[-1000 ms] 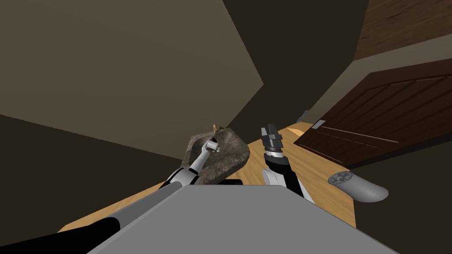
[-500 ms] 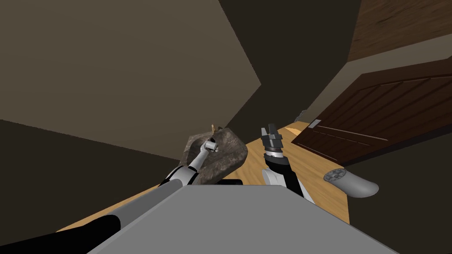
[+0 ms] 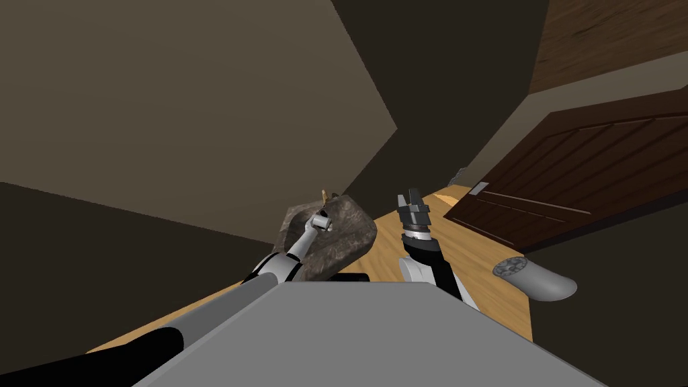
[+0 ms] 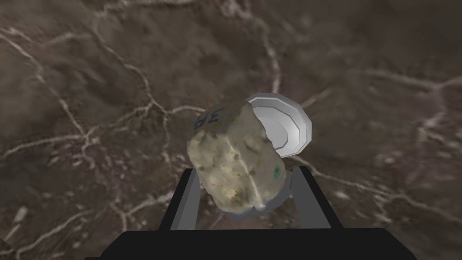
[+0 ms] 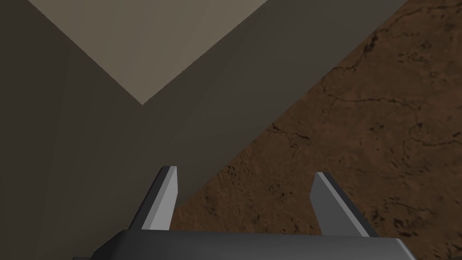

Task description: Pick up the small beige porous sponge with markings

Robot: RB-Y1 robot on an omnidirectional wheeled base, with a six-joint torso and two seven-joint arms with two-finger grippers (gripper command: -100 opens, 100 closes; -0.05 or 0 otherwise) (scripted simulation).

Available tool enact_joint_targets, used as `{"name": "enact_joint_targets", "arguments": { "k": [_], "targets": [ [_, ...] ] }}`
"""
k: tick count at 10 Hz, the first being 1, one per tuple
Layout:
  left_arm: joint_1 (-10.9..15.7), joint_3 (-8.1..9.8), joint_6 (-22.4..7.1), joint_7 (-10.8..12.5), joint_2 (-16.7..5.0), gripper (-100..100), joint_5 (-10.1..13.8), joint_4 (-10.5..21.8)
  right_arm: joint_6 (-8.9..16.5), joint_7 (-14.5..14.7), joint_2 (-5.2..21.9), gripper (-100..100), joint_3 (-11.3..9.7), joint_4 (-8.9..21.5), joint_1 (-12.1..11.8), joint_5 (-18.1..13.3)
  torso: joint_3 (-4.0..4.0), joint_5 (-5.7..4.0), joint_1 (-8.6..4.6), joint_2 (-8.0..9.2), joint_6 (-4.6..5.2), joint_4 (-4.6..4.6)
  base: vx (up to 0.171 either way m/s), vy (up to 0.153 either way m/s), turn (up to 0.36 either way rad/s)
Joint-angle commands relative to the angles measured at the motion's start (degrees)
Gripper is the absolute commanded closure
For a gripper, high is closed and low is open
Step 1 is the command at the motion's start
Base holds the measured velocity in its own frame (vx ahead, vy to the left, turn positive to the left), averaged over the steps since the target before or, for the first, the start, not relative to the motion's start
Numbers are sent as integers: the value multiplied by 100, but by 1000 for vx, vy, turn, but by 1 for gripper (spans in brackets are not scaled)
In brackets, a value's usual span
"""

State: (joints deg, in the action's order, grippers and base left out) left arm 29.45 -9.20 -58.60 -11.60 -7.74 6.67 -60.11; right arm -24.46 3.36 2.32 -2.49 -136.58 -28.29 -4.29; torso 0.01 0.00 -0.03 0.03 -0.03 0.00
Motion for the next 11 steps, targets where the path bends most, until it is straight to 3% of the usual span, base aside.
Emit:
{"name": "enact_joint_targets", "arguments": {
  "k": [1, 2, 3, 9, 10, 11],
  "targets": [
    [0, 0, 0, 0, 0, 100, 0, 0, 0, 0, 0, 0, 0, 0, 0, 0, 0, 0, 0, 0, 0, 0, 0, 0, 0],
    [0, -1, 0, -1, 0, 0, 0, 0, 0, 0, 0, 0, 0, 0, 0, 0, 0, 0, 0, 0, -1, 0, 0, 0, 0],
    [-69, -48, -128, 36, 28, 100, -44, -200, 0, 0, 0, 0, 0, 0, 0, 0, 0, 0, 1, 0, -1, 0, 9, 17, 37],
    [-297, -301, -714, 284, 234, 100, -303, -1007, 0, 0, 0, 0, 0, 0, 0, 0, 0, 2, 12, 0, -3, 0, 9, 32, 37],
    [-253, -257, -620, 233, 195, 100, -253, -881, 0, 0, 0, 0, 0, 0, 0, 0, 1, 2, 13, 0, -3, 1, 3, 15, 5],
    [-253, -263, -643, 242, 200, 0, -258, -897, 0, 0, 0, 0, 0, 0, 0, 0, 0, 2, 8, 0, -3, -1, 0, 0, 0]
  ]
}}
